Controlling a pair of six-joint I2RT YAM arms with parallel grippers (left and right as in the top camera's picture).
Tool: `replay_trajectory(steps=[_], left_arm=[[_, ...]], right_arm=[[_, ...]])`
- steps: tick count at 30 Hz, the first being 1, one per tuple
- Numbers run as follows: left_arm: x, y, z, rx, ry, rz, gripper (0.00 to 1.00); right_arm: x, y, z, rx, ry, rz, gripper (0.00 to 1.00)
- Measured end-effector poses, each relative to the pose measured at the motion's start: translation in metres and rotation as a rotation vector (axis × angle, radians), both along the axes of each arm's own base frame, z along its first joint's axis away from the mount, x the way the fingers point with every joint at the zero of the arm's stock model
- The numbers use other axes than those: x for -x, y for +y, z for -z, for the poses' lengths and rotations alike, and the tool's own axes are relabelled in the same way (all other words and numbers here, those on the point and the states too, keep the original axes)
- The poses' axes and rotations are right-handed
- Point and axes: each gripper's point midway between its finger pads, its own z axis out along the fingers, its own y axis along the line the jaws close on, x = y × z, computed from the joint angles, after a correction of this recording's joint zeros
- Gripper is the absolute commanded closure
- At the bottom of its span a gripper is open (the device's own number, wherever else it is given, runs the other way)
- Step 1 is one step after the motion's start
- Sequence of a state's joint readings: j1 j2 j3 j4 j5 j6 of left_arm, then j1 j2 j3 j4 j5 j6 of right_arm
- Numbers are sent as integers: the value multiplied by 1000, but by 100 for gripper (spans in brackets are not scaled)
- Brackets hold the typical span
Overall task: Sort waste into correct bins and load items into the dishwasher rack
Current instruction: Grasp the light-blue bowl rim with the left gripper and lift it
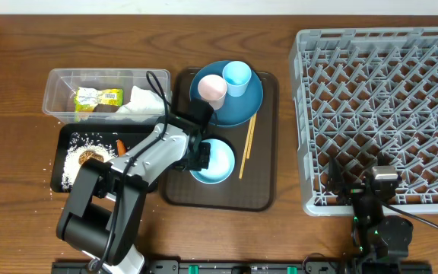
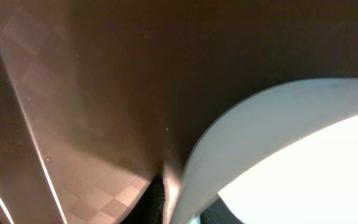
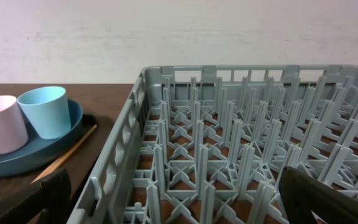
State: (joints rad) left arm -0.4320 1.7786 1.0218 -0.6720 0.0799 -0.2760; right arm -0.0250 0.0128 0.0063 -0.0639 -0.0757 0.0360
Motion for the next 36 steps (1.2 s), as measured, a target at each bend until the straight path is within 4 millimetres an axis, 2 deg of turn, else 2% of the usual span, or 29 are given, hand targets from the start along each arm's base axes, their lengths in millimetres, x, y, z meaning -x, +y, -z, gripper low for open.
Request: replay_trajectory(steps=[14,18,27,32,36], left_arm=[[-4,-6,-12,36,-25,5,94],[-8,-8,-26,59,-67,6,94],[-16,-14,-74,172,-187,-5,94],[-16,-16,-81,293,-156,-14,94],[-19,-16,-88,401,-134,-38,94]], right_arm=[[0,0,0,0,0,0,1],[0,0,0,0,0,0,1],[0,0,0,0,0,0,1],[0,1,0,-11,-1,-2,1],[0,4,0,-86,7,-15,1]])
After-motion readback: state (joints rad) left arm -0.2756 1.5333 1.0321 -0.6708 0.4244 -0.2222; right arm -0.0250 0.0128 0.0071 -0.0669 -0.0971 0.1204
